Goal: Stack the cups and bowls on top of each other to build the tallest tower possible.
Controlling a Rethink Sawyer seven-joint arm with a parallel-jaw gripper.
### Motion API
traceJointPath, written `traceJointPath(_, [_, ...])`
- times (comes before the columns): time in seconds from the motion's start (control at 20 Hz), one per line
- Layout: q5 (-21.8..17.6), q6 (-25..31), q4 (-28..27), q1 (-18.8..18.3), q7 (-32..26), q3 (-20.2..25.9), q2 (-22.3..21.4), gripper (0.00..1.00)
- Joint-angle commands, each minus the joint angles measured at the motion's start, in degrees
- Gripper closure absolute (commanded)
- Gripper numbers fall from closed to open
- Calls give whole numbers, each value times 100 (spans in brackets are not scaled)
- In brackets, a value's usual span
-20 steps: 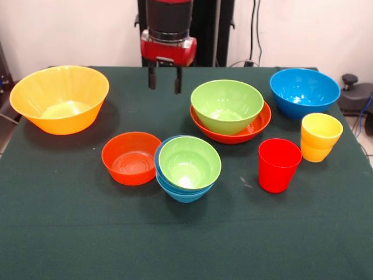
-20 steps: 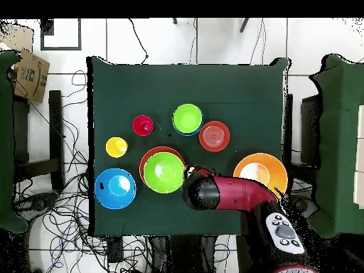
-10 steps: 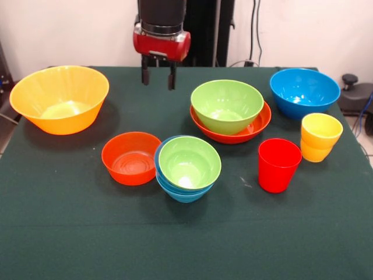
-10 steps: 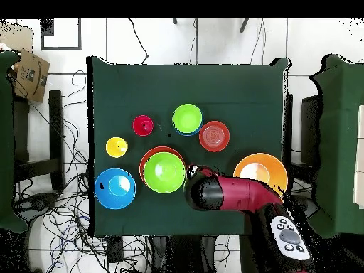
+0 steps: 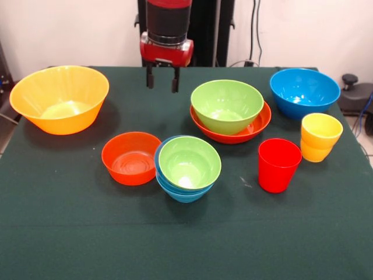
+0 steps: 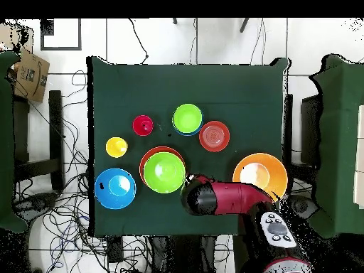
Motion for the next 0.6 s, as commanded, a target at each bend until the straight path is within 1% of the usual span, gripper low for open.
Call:
traceJointPath(0.05, [-416,-458,-144,239,379,-45,626,0])
traceJointPath(0.25, [-418,-497,-142,284,381,-111,623,0])
traceJointPath(0.5, [-426,-763,-274,411,474,-279,886,0])
traceJointPath(0.6, [-369,-781,-260,407,477,-250,899,0])
